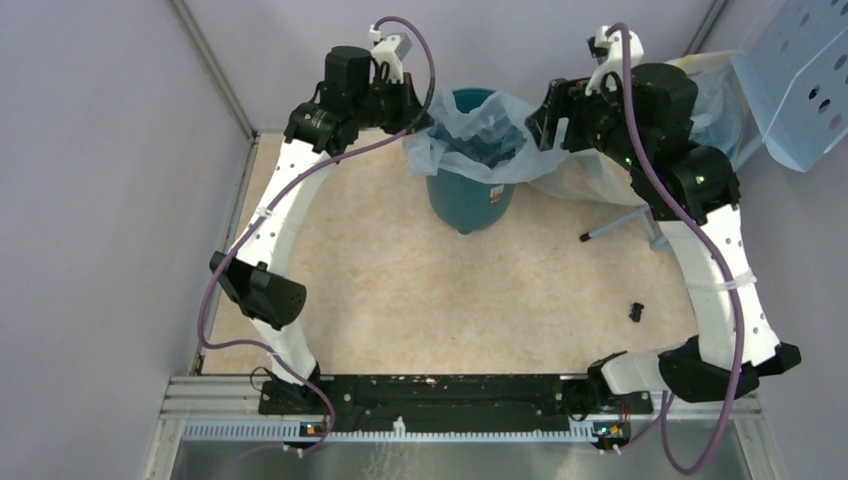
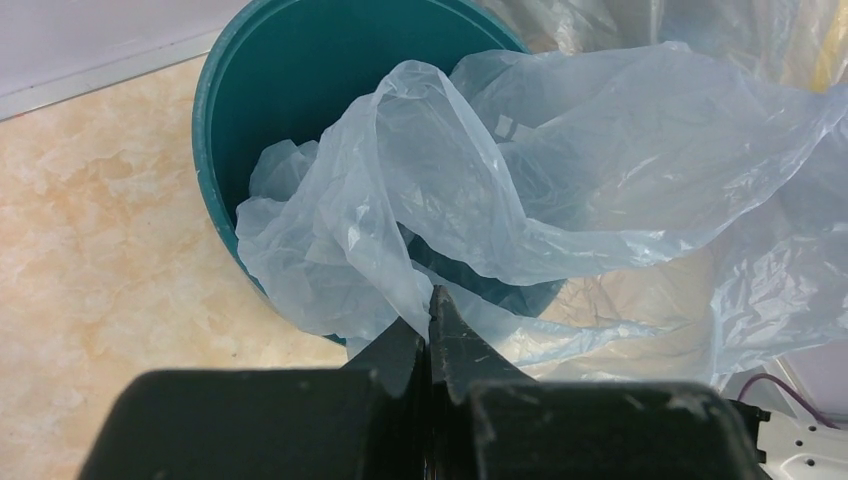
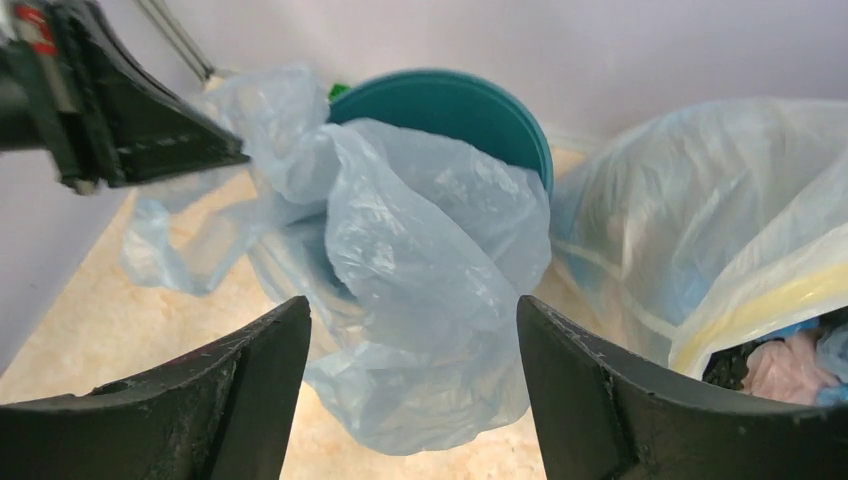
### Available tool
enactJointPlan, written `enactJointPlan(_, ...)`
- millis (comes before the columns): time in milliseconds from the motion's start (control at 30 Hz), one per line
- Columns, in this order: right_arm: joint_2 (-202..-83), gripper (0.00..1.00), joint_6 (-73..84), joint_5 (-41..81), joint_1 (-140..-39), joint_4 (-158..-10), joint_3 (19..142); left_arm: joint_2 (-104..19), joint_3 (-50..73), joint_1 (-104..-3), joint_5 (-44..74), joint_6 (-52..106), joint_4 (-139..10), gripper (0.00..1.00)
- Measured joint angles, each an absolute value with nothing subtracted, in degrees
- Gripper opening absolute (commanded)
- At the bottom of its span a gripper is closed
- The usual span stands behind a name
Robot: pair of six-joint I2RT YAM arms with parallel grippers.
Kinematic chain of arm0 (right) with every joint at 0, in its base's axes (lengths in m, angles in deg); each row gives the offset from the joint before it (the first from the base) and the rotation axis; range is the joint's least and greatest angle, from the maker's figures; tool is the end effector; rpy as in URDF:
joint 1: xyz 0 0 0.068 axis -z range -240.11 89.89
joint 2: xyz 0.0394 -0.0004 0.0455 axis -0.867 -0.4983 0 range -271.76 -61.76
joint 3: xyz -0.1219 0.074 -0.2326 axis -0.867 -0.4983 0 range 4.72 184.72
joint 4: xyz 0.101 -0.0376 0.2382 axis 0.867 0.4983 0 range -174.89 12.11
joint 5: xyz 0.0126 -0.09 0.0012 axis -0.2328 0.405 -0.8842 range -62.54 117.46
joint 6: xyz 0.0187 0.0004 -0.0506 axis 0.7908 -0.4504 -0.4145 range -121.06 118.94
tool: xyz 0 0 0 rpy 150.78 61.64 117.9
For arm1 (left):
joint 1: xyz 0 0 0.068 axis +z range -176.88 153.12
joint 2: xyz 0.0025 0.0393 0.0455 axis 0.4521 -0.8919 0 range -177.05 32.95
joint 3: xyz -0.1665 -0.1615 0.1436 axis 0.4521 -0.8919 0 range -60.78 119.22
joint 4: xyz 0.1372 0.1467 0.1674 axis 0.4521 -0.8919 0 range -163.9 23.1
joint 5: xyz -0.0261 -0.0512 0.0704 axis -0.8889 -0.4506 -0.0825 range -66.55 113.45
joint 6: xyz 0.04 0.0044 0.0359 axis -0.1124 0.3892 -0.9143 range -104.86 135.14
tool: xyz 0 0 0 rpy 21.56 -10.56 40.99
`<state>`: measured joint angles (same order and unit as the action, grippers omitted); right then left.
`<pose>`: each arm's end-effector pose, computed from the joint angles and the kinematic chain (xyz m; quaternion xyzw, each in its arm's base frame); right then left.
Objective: Put the trash bags into the trash bin
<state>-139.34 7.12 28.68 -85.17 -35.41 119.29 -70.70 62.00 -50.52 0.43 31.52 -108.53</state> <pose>0.2084 0.0966 0.5429 -0.1078 0.7723 0.1711 0.6021 0.3543 -0.1702 0.4661 0.1622 0.8061 -0.3422 0.4548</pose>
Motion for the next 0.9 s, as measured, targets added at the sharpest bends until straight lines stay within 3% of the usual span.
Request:
enactJointPlan(267,-141.3,0.67,7.5,29.8,-85.2,-33.7,111.9,-69.7,62.0,-49.6,-1.2,32.4,-108.5,0.00)
enactJointPlan(567,-141.4,0.75,8.0,32.4,-85.2,-32.4,111.3,-69.2,62.0,-47.6,-1.3,33.2,-108.6,0.00)
enactJointPlan(833,-141.3,0.66,7.9,42.0,-85.6,-29.5,111.7,-68.9,62.0,-46.7,-1.5,33.2,-108.6,0.00)
enactJointPlan(900,-141.4,0.59,7.8,43.6,-85.6,-29.7,111.6,-68.7,62.0,-45.9,-1.7,33.2,-108.6,0.00)
